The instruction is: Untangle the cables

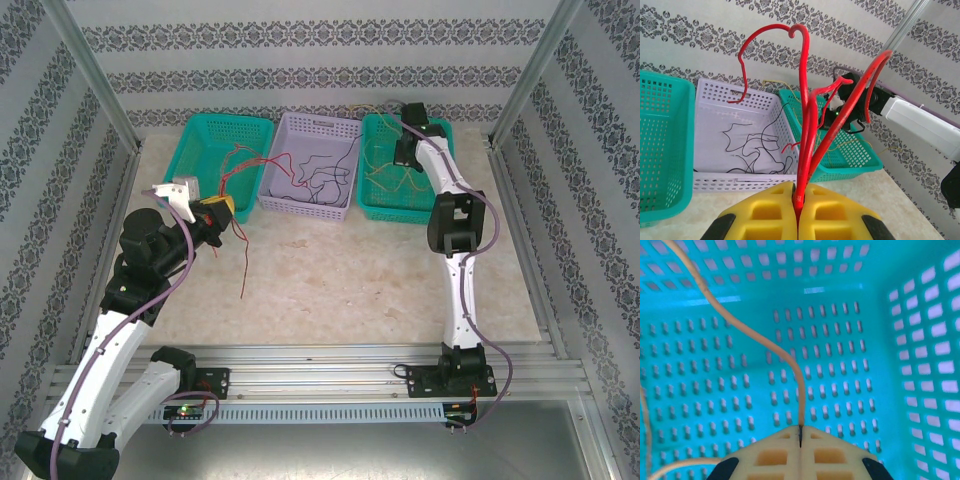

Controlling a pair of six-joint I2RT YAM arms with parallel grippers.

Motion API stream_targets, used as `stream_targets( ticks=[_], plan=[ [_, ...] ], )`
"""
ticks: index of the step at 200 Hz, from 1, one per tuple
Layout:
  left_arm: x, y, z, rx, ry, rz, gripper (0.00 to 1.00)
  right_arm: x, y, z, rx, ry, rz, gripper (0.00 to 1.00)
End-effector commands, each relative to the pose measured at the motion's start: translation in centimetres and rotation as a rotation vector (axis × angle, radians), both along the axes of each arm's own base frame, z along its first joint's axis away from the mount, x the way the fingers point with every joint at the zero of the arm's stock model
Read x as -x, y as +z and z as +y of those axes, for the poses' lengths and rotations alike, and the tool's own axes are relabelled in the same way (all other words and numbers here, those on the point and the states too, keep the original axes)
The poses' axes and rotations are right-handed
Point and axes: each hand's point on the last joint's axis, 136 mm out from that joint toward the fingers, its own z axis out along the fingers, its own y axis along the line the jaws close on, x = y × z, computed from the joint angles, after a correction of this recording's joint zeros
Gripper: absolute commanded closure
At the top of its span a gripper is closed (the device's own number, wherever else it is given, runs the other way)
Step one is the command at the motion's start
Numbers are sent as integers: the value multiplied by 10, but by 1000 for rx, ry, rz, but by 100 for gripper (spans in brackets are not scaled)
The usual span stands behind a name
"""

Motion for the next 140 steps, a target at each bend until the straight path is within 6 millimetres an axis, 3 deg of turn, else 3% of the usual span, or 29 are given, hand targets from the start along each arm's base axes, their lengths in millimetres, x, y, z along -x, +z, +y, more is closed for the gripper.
stream_targets(
  ticks=[1,41,107,140],
  plan=[
    [2,24,3,13,3,-72,100,9,30,-3,-26,-10,-41,100],
    [3,26,3,23,1,-77,100,37,66,-4,-23,-33,-140,100],
    [3,27,3,27,1,-80,100,83,87,-15,65,-62,-167,100],
    [3,27,3,31,-3,-79,100,87,97,-8,46,-32,-254,100]
  ],
)
